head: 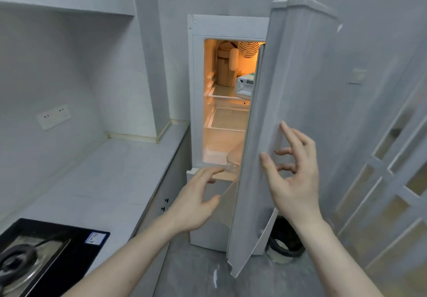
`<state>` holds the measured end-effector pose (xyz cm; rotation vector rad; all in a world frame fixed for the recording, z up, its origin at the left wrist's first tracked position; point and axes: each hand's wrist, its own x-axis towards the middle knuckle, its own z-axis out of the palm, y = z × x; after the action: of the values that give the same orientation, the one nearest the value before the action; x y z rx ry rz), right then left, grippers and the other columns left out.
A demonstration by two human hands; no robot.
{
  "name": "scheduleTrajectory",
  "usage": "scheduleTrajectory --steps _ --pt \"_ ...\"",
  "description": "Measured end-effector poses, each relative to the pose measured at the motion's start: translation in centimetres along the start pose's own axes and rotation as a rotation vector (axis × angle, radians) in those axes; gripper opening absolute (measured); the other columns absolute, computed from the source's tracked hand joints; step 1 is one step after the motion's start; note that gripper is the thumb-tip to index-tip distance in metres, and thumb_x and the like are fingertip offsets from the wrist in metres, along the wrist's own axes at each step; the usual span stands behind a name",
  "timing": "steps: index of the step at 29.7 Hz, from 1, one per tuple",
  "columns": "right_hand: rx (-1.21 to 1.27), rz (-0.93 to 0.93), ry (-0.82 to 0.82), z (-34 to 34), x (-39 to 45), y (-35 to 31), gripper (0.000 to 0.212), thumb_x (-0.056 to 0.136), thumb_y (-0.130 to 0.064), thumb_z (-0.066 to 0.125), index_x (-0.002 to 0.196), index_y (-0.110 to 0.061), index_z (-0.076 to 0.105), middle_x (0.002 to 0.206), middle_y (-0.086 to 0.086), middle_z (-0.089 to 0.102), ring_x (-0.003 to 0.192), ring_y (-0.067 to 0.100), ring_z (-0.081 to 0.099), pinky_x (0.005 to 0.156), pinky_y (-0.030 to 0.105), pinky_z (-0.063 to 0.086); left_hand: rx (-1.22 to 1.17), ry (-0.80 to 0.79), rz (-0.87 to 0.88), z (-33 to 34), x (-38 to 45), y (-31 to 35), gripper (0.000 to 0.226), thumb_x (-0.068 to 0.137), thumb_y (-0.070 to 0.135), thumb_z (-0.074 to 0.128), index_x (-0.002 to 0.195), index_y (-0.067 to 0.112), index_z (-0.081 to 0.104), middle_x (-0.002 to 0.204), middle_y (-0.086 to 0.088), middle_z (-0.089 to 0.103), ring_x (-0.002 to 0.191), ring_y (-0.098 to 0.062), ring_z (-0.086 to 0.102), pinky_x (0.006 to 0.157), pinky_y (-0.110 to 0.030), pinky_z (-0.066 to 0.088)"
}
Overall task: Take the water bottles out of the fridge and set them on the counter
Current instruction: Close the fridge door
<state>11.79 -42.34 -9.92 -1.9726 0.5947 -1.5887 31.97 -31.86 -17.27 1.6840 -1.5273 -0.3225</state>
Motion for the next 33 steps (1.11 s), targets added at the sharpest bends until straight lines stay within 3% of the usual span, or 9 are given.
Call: scheduleTrajectory --steps 6,10,14,18,20,22,26,33 --pt "0.049 0.056 -0.105 2.4 3.0 3.4 0.06 0.096 -0.016 0.071 0.151 -0.025 0.051 0.15 -0.009 0.049 0.132 0.015 0.056 0.097 0.032 0.057 -0.057 0.125 -0.047 -1.4 1.4 -0.3 0.064 0.095 0.027 0.069 0.15 0.039 0.041 0.139 0.027 0.047 0.122 0.001 0.054 0.1 -0.018 0.045" --pt "0.027 0.062 -0.14 2.7 6.0 6.7 0.063 0.095 -0.013 0.072 0.153 -0.024 0.049 0.16 -0.008 0.042 0.146 0.008 0.042 0.107 0.036 0.052 -0.073 0.231 -0.091 -1.7 4.1 -1.5 0.063 0.094 0.03 0.072 0.149 0.031 0.042 0.136 0.021 0.051 0.119 0.002 0.056 0.098 -0.016 0.046" --pt "-0.021 0.079 -0.194 2.7 8.7 10.2 0.068 0.095 -0.015 0.073 0.155 -0.032 0.045 0.166 -0.013 0.031 0.152 0.001 0.028 0.12 0.05 0.039 -0.086 0.411 -0.166 -2.1 6.9 -3.0 0.042 0.096 0.034 0.069 0.135 0.032 0.052 0.13 0.015 0.058 0.109 0.0 0.063 0.089 -0.02 0.053" --pt "-0.097 0.071 -0.27 2.7 12.6 14.0 0.072 0.095 -0.019 0.073 0.157 -0.036 0.04 0.169 -0.016 0.02 0.154 -0.003 0.018 0.127 0.038 0.025 -0.09 0.602 -0.247 -2.4 10.9 -5.2 0.025 0.098 0.031 0.066 0.122 0.028 0.06 0.12 0.012 0.065 0.099 -0.001 0.067 0.083 -0.024 0.056" --pt "-0.147 0.062 -0.302 3.3 13.8 15.2 0.075 0.094 -0.02 0.073 0.158 -0.036 0.038 0.17 -0.016 0.016 0.155 0.001 0.016 0.125 0.032 0.02 -0.079 0.655 -0.311 -3.1 11.8 -5.9 0.019 0.098 0.026 0.067 0.116 0.022 0.063 0.11 0.013 0.068 0.09 0.006 0.064 0.075 -0.012 0.05" --pt "-0.181 0.044 -0.323 3.8 15.2 17.0 0.077 0.093 -0.02 0.074 0.159 -0.033 0.037 0.172 -0.012 0.014 0.158 0.011 0.015 0.125 0.033 0.019 -0.06 0.698 -0.361 -3.5 13.3 -6.9 0.016 0.097 0.023 0.067 0.112 0.019 0.065 0.103 0.017 0.068 0.083 0.009 0.062 0.067 -0.006 0.043" --pt "-0.276 -0.01 -0.336 5.7 17.4 20.1 0.085 0.09 -0.019 0.077 0.162 -0.027 0.032 0.174 -0.003 0.004 0.161 0.022 0.006 0.126 0.035 0.012 -0.015 0.687 -0.409 -5.0 16.0 -8.6 0.01 0.098 0.024 0.066 0.107 0.022 0.064 0.098 0.019 0.066 0.079 0.005 0.062 0.063 -0.007 0.042" --pt "-0.409 -0.04 -0.308 9.8 20.6 23.6 0.101 0.086 -0.023 0.078 0.166 -0.029 0.016 0.174 0.0 -0.014 0.16 0.028 -0.013 0.128 0.038 0.002 -0.028 0.647 -0.441 -7.3 20.7 -12.5 0.01 0.1 0.027 0.063 0.11 0.027 0.064 0.104 0.017 0.067 0.09 -0.004 0.064 0.071 -0.019 0.045"
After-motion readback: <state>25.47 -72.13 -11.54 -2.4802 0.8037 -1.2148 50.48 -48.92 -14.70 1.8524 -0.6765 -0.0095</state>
